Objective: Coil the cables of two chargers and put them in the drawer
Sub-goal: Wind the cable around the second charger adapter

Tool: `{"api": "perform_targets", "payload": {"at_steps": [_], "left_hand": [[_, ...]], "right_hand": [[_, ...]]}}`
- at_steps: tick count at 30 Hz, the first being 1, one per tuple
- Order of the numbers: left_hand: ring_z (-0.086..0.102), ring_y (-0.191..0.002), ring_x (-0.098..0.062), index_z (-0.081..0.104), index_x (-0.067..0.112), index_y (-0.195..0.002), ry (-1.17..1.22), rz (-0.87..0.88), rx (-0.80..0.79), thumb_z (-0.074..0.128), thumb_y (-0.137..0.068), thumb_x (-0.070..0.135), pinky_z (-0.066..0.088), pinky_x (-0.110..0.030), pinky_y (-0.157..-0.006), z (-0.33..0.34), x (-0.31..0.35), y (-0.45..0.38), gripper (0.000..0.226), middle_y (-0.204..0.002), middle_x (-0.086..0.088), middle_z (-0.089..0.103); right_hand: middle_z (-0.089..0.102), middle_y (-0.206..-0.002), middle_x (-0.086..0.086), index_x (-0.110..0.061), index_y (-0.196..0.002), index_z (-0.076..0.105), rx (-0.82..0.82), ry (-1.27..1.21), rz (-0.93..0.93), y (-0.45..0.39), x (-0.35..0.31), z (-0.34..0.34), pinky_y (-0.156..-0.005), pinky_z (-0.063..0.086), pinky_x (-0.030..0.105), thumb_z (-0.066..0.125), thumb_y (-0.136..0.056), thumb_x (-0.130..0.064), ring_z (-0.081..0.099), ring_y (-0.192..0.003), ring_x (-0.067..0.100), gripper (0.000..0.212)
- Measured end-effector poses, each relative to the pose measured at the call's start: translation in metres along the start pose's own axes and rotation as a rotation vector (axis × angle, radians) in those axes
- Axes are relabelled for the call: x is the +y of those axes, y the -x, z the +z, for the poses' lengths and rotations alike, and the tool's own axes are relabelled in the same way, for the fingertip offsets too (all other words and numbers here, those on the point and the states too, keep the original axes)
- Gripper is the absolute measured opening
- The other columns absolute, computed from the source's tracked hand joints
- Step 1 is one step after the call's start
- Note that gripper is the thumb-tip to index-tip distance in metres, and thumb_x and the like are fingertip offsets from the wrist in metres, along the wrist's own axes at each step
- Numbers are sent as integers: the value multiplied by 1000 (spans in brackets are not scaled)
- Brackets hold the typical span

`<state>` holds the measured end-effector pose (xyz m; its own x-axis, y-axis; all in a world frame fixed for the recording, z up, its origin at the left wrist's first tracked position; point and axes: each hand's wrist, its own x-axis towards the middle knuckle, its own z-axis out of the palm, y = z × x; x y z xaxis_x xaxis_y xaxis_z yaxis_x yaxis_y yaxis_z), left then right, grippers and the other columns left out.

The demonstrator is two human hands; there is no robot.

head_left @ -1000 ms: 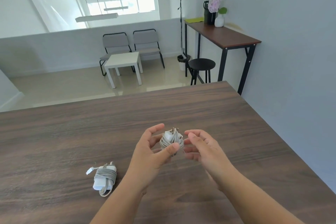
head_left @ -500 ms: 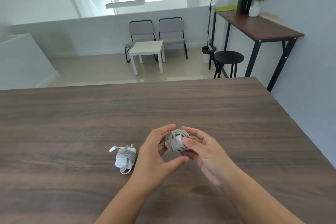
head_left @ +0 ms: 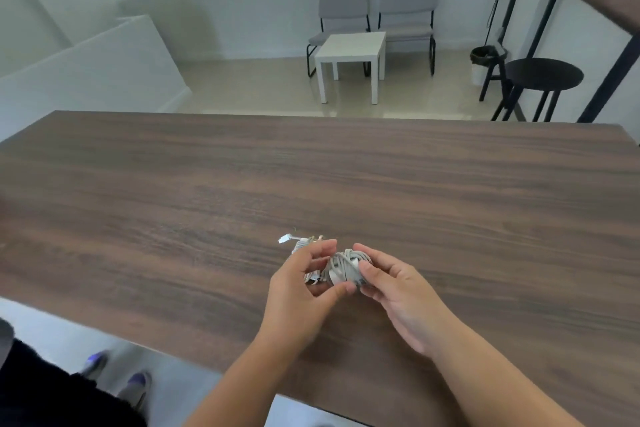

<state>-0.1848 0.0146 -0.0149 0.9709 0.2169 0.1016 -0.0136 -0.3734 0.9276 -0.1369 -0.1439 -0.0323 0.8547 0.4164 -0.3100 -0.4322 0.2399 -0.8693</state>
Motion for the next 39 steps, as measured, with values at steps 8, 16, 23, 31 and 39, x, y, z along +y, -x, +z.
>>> {"api": "perform_targets", "payload": {"at_steps": [8, 16, 23, 31, 39], "left_hand": [[62, -103, 2, 61, 41, -117, -291, 212, -225, 90, -60, 45, 56, -24, -84, -42, -18, -20, 64, -120, 24, 61], [59, -106, -10, 63, 43, -113, -121, 245, -480, 91, -65, 24, 61, -28, -68, -70, -49, -28, 59, -113, 22, 57], [61, -101, -6, 64, 33, -114, -244, 473, -367, 82, -72, 37, 58, -28, -65, -72, -77, -22, 45, -117, 21, 54], [59, -104, -1, 58, 40, -119, -357, 502, -335, 78, -71, 51, 56, -27, -67, -82, -75, -21, 54, -121, 22, 54], [57, -111, -3, 62, 37, -118, -293, 446, -303, 78, -71, 54, 56, -30, -77, -82, -76, -14, 53, -122, 20, 55]], "right_hand": [[70, -110, 12, -17, -121, 61, -29, 116, -96, -5, 27, 12, -90, 52, 33, 77, -72, -11, 66, -95, 19, 52], [68, -116, -7, -31, -120, 59, 107, 508, -223, 9, 50, 36, -94, 51, 29, 79, -76, -11, 65, -108, 12, 52], [55, -123, -30, -45, -130, 48, 233, 1003, -289, 20, 50, 44, -102, 37, 18, 81, -73, -36, 46, -119, -6, 66], [52, -133, -24, -42, -138, 44, 264, 943, -304, 20, 55, 46, -108, 39, 31, 83, -68, -43, 47, -125, -2, 80], [39, -147, -22, -34, -135, 51, 292, 920, -387, 27, 56, 45, -110, 31, 23, 72, -79, -47, 36, -136, -3, 62]]}}
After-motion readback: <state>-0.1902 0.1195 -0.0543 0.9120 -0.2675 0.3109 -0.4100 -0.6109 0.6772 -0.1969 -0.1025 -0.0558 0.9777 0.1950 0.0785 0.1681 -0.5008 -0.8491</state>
